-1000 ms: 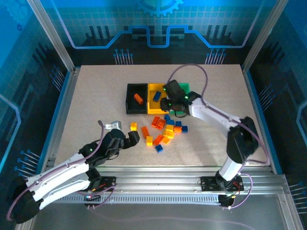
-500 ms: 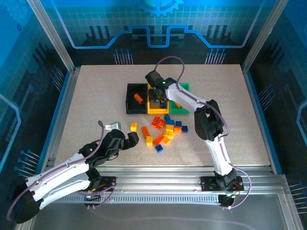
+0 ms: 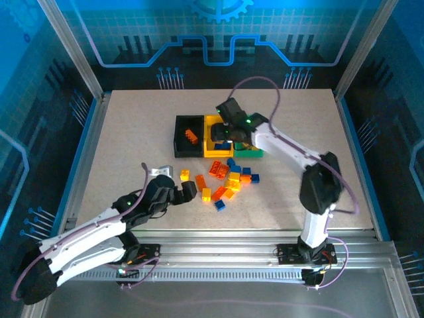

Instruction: Sort the legos into containers by color

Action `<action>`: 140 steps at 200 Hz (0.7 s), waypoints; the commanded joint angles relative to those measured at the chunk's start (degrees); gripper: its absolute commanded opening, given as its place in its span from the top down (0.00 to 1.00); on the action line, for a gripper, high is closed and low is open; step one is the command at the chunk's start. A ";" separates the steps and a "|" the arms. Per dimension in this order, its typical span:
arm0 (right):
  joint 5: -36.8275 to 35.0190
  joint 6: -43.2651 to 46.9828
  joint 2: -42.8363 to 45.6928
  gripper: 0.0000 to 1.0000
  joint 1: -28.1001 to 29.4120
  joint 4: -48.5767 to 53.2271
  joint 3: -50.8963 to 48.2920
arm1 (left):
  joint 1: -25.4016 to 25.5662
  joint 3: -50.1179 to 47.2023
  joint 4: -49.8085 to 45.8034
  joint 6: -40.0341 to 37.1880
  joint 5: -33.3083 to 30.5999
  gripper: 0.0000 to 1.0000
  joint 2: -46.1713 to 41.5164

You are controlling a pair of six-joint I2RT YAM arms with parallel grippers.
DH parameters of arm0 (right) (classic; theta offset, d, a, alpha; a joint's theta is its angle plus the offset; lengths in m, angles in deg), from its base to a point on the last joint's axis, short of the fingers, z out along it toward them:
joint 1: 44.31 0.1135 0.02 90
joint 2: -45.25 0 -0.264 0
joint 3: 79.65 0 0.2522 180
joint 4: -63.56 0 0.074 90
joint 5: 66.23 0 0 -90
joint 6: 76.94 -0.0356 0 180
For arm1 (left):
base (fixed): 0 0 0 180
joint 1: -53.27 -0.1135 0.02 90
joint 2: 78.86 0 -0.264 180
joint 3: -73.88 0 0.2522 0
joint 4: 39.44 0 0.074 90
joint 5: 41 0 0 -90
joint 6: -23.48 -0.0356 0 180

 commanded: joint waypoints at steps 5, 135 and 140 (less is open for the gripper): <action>2.47 -1.47 9.57 0.35 1.08 -5.63 -11.40 | 0.35 5.51 3.46 -6.04 7.00 0.10 8.64; 1.97 -3.62 33.08 0.33 -2.46 -7.58 -36.56 | 7.95 16.93 3.81 -9.37 -0.71 0.35 40.34; 1.95 -3.57 33.27 0.32 -2.65 -7.58 -36.61 | 7.96 16.87 3.83 -9.41 -0.86 0.36 40.55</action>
